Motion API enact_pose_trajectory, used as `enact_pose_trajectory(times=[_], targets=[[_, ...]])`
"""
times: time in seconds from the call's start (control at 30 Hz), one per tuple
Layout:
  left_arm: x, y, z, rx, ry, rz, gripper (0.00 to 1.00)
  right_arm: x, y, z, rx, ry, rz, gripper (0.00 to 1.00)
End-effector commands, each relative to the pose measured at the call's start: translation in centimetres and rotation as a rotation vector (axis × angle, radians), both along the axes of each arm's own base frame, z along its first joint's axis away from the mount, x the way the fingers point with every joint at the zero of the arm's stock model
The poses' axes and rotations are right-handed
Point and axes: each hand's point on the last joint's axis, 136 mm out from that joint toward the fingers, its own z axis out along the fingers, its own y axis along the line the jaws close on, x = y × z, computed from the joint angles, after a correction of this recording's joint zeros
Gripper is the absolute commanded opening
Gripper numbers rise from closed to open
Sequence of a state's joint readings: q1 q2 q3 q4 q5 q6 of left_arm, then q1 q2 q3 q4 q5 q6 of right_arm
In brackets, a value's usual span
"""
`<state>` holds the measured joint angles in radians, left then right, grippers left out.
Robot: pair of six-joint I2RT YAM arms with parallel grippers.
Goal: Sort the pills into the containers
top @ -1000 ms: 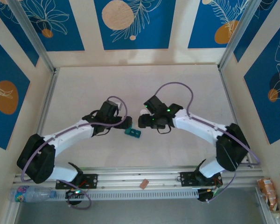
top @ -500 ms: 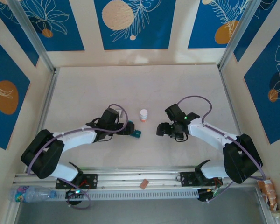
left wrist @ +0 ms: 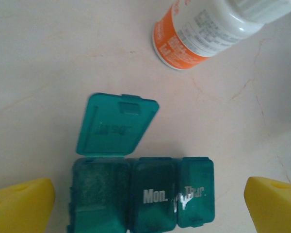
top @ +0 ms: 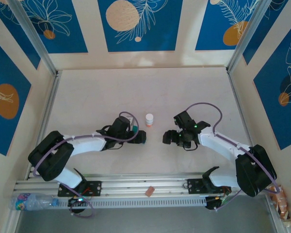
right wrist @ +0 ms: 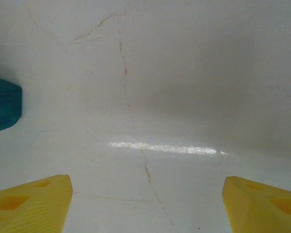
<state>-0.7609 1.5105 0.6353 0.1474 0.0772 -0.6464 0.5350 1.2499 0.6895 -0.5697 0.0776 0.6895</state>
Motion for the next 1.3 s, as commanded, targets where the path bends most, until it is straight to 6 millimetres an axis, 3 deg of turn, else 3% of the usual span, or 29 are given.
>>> enact_pose_trajectory(times=[0.0,0.5,0.77,1.03,1.27], targets=[[-0.4,-1.1,-0.1,-0.017,-0.008,0.000,1.00,-0.6,0.1,-0.1,0.026,0.011,0.003,0.81],[-1.1,-5.8,1.2,-0.072,-0.042,-0.056,1.00,-0.2,0.6,-0.9,-0.005,0.009,0.048,0.81],[-1.8,-7.8,1.2,-0.093,-0.042,-0.087,1.00,0.5,-0.3,-1.2,-0.042,0.011,0.028,0.81],[-2.7,-8.2,1.3,-0.104,-0.053,-0.091,1.00,0.9,-0.7,-0.9,-0.030,0.010,0.018,0.80],[-1.9,-7.4,3.8,-0.075,-0.120,-0.083,1.00,0.3,0.8,-0.9,-0.020,-0.014,0.104,0.80]])
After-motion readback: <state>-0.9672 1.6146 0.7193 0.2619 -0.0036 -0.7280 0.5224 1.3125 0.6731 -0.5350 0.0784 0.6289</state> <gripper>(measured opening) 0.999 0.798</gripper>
